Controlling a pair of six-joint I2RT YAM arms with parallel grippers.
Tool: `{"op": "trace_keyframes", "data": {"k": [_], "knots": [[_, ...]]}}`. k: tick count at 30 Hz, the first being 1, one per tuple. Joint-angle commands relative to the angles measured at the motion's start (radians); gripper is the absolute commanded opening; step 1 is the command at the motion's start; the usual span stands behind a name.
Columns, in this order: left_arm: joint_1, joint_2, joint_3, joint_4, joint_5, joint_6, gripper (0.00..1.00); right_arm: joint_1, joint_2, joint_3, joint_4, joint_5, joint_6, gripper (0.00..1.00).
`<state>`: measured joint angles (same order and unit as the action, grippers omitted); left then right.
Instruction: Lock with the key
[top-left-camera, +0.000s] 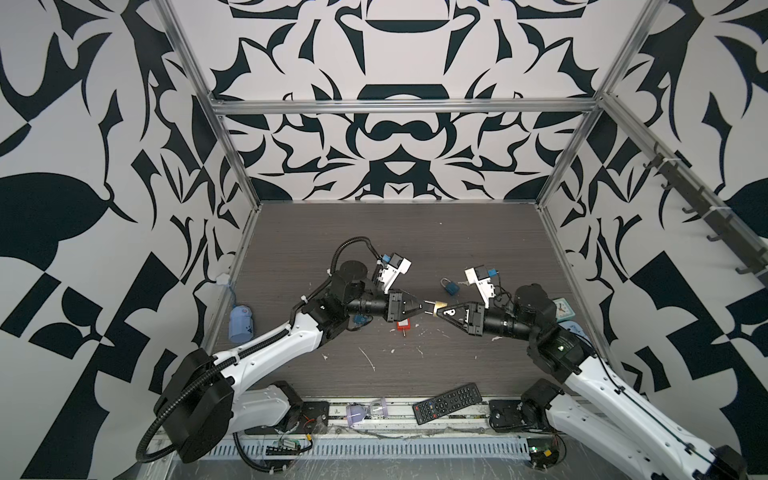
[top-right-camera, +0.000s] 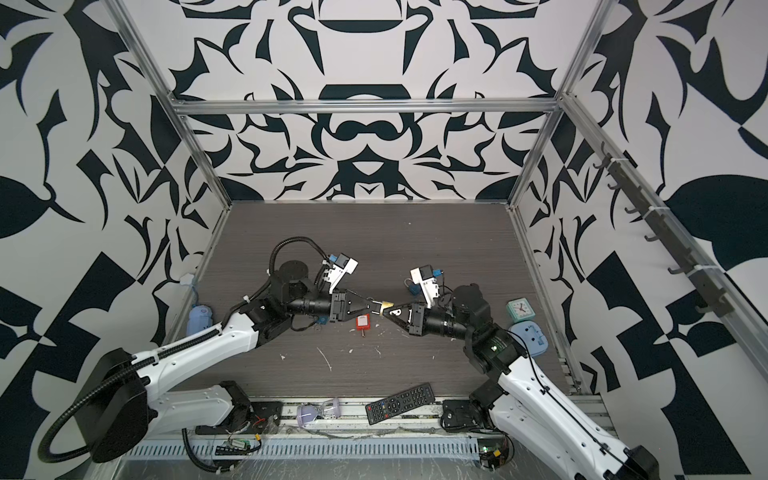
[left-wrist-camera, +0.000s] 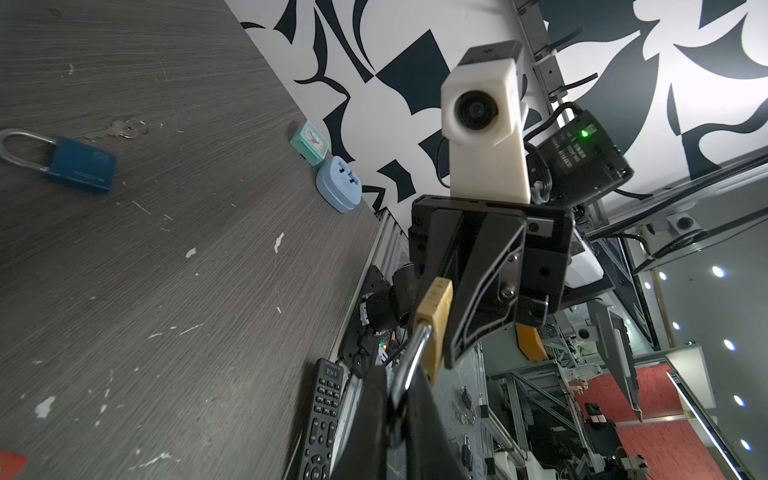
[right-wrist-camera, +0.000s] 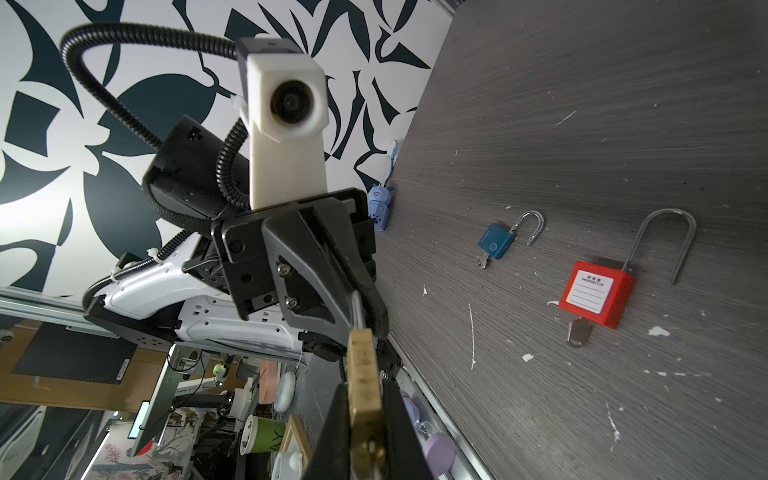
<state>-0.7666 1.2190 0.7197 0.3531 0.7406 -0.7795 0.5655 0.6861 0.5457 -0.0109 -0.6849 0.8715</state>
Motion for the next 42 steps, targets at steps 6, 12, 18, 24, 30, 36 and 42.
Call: {"op": "trace_keyframes", "data": {"k": [6,12,18,24,30,36,42], "knots": [[0.000,-0.014,0.032,0.035,-0.010,-0.003,0.00,-0.009,-0.025,-0.001,-0.096,0.121,-0.097,0.00],[-0.016,-0.012,0.030,0.049,-0.020,-0.012,0.00,-0.009,-0.006,0.006,-0.077,0.091,-0.099,0.00],[-0.031,-0.014,0.031,0.063,-0.023,-0.021,0.00,-0.009,-0.001,-0.021,0.009,0.067,-0.063,0.00],[-0.040,-0.020,0.028,0.083,-0.014,-0.033,0.00,-0.010,0.010,-0.033,0.057,0.050,-0.047,0.00],[-0.060,-0.015,0.031,0.095,0.002,-0.032,0.00,-0.009,0.045,-0.028,0.113,0.040,-0.034,0.00],[-0.099,0.006,0.041,0.121,0.021,-0.032,0.00,-0.009,0.090,-0.024,0.197,0.021,-0.009,0.00],[-0.123,0.033,0.037,0.218,0.047,-0.084,0.00,-0.009,0.141,-0.020,0.244,0.008,0.000,0.00]]}}
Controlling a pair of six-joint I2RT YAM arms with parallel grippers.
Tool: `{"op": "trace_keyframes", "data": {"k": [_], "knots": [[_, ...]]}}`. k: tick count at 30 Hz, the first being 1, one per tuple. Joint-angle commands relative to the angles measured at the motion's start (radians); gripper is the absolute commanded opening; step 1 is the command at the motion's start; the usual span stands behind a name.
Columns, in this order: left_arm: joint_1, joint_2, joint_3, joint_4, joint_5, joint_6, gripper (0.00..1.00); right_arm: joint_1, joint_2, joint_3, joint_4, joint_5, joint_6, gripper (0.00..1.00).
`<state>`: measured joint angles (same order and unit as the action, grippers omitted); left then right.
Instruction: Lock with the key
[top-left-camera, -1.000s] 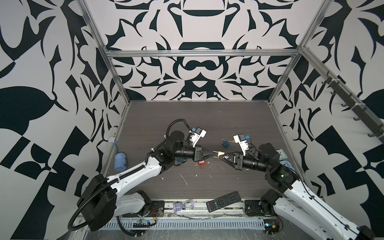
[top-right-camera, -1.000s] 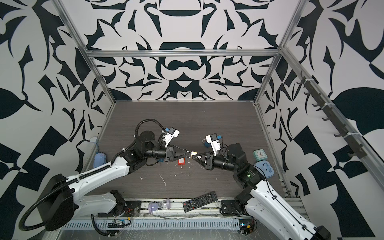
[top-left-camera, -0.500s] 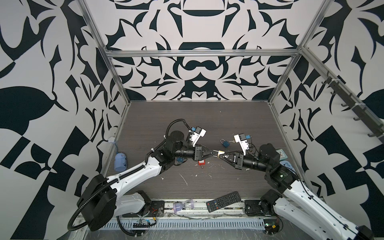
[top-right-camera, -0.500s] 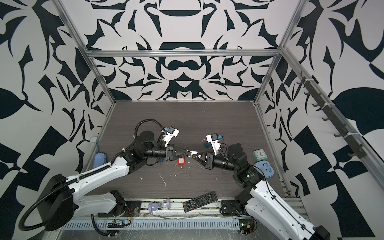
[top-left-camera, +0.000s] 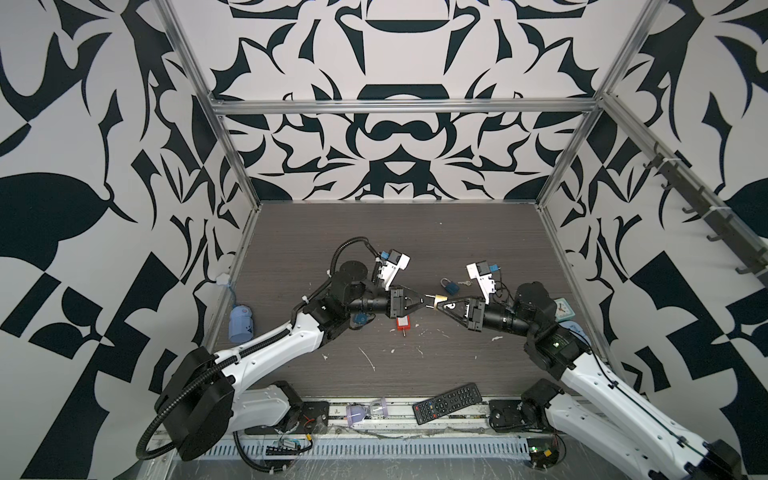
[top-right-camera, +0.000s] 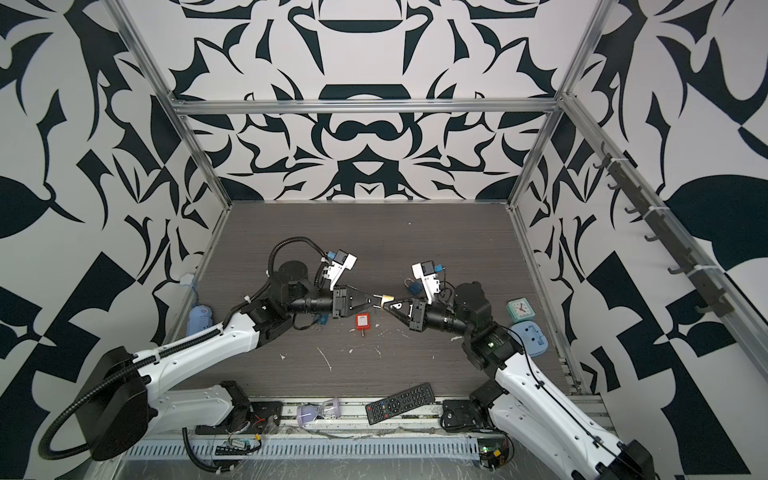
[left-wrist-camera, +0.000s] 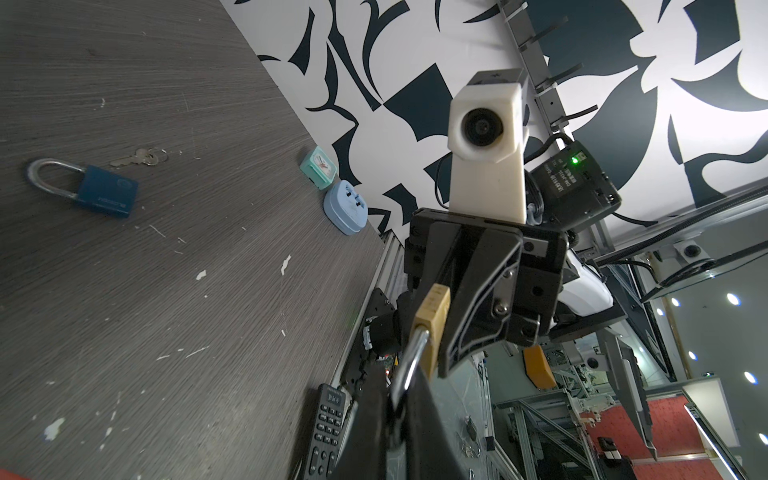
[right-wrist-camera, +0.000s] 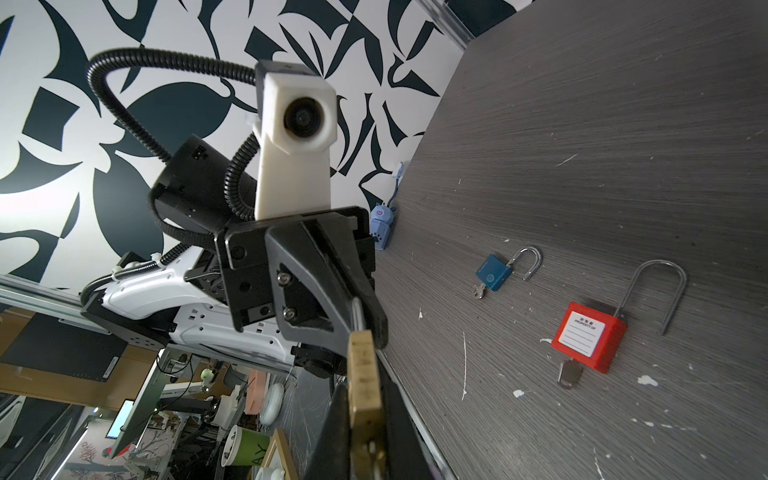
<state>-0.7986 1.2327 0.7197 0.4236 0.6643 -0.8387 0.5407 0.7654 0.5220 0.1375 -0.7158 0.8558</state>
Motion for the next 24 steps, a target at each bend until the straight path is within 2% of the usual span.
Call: {"op": "trace_keyframes", "data": {"k": [1,5,10,16,18,24], "knots": [[-0.092,0.027,0.037,0.171,0.133,-0.040,0.00,0.016,0.071,0.004,0.103,0.037,0.016,0.00],[-0.100,0.034,0.036,0.236,0.159,-0.076,0.00,0.016,0.102,0.004,0.132,0.032,0.018,0.00],[-0.104,0.034,0.020,0.242,0.140,-0.079,0.00,0.016,0.113,0.002,0.141,0.042,0.022,0.00],[-0.098,0.015,0.026,0.118,0.080,-0.014,0.01,0.014,0.052,-0.009,0.081,0.051,0.016,0.00],[-0.076,-0.007,0.029,0.069,0.074,0.012,0.14,0.012,0.016,-0.012,0.038,0.055,0.011,0.00],[0.038,-0.091,0.008,-0.002,0.105,0.039,0.37,0.008,-0.071,-0.031,-0.030,0.048,0.029,0.00]]}}
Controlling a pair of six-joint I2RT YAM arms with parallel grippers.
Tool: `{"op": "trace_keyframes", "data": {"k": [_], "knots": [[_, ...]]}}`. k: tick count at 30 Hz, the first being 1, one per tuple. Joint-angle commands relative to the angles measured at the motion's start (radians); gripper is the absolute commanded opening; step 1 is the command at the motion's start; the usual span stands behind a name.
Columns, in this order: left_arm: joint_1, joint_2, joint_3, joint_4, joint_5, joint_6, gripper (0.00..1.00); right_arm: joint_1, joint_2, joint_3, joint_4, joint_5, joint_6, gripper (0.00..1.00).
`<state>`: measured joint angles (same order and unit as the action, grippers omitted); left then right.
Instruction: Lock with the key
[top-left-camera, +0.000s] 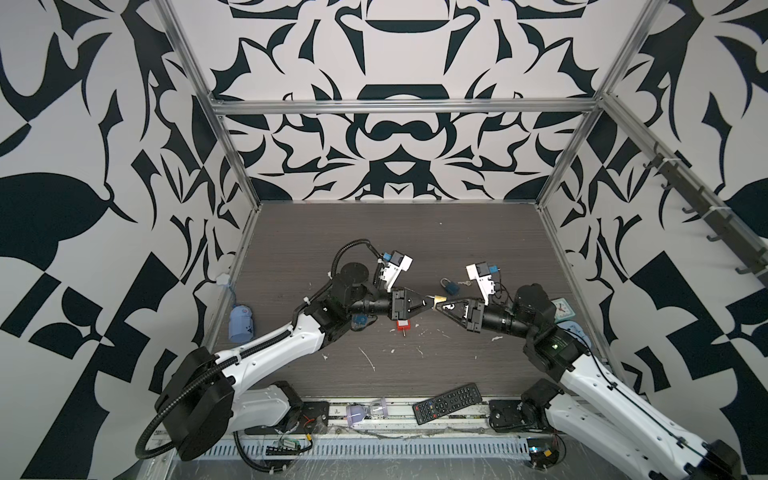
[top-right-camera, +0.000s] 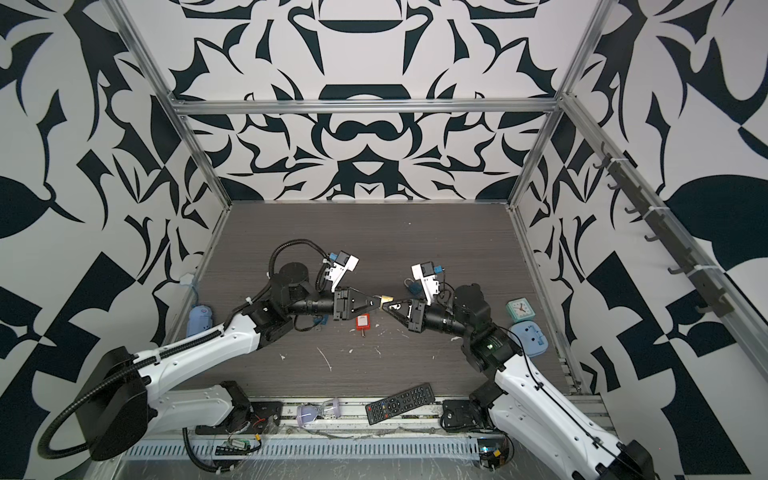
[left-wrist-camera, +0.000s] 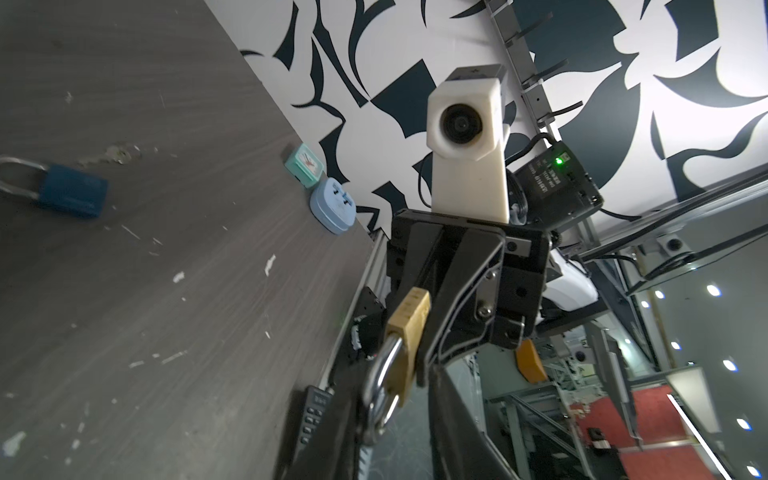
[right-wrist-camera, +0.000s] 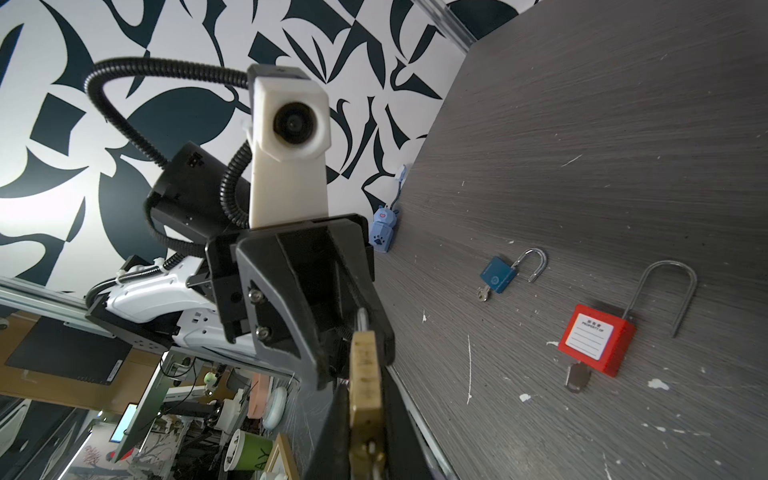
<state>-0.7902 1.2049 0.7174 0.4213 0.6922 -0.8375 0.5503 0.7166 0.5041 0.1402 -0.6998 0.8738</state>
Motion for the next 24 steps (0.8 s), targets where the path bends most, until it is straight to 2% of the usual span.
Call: {"op": "trace_keyframes", "data": {"k": [1,3,9,24], "knots": [[0.039,-0.073,0.011,-0.015,0.082,0.047,0.40,-0.001,-0.026,-0.015,-0.028,0.024,0.020,0.00],[0.046,-0.085,0.012,-0.033,0.088,0.060,0.46,-0.002,-0.028,-0.015,-0.015,0.010,0.034,0.00],[0.046,-0.085,-0.008,-0.021,0.092,0.053,0.51,-0.001,-0.007,0.002,-0.008,-0.001,0.028,0.00],[0.060,-0.045,-0.008,0.002,0.079,0.044,0.52,-0.001,0.057,0.031,0.019,-0.030,0.008,0.00]]}}
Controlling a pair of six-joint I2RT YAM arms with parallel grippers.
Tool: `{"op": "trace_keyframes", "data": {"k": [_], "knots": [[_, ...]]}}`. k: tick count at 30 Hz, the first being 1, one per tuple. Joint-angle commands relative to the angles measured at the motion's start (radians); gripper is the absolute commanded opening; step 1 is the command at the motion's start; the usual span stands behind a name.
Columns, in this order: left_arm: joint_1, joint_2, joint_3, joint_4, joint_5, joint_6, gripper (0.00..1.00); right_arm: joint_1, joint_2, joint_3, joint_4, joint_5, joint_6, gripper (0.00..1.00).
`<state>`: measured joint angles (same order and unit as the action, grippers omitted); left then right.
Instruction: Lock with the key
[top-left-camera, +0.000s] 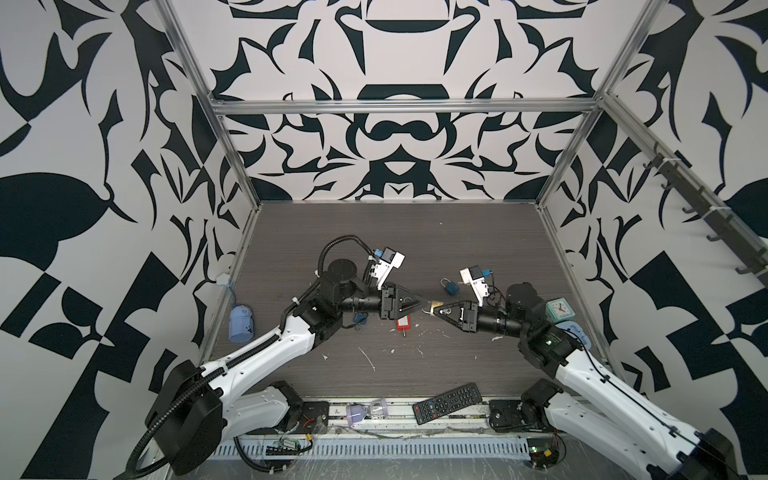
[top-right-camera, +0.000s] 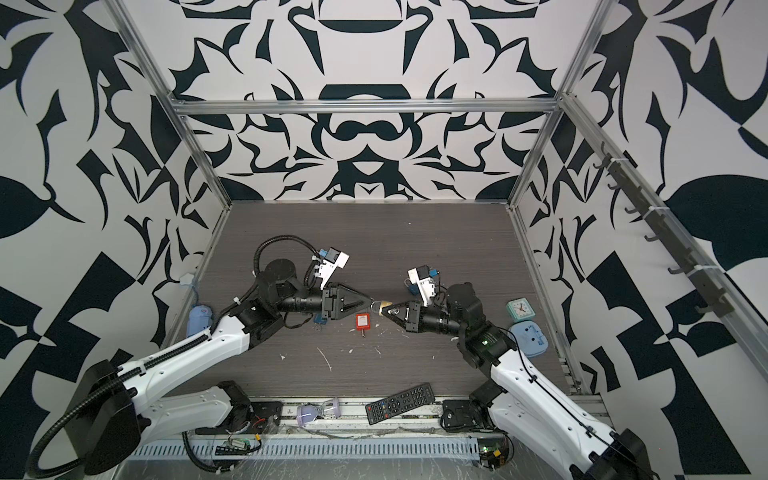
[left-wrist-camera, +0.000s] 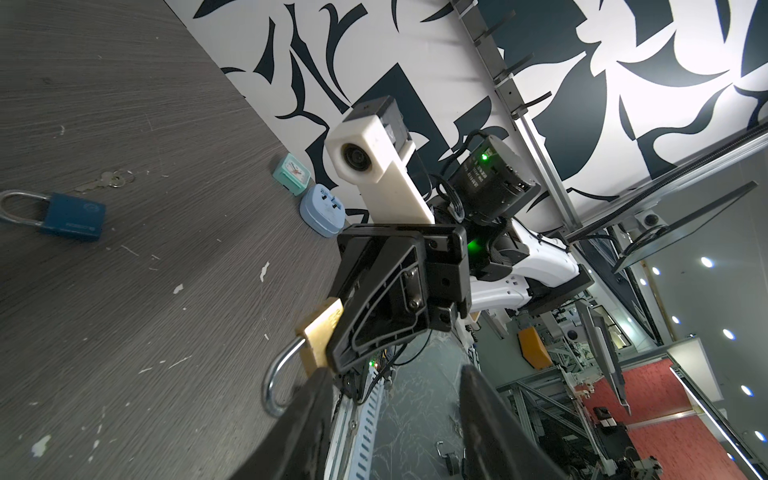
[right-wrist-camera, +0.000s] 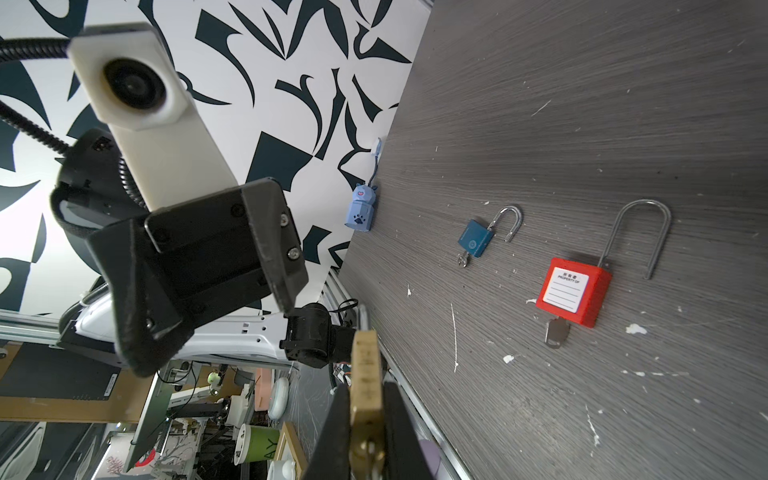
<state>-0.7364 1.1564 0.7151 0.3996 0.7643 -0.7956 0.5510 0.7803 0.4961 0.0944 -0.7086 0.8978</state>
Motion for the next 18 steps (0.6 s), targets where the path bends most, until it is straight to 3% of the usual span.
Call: {"op": "trace_keyframes", "data": {"k": [1,18], "knots": [[0.006,0.003,-0.008,0.025,0.004,0.001,0.52,-0.002,-0.007,0.040,0.065,-0.022,-0.016,0.00],[0.011,-0.009,-0.054,0.078,-0.001,-0.028,0.56,-0.002,-0.009,0.050,0.117,-0.037,0.011,0.00]]}}
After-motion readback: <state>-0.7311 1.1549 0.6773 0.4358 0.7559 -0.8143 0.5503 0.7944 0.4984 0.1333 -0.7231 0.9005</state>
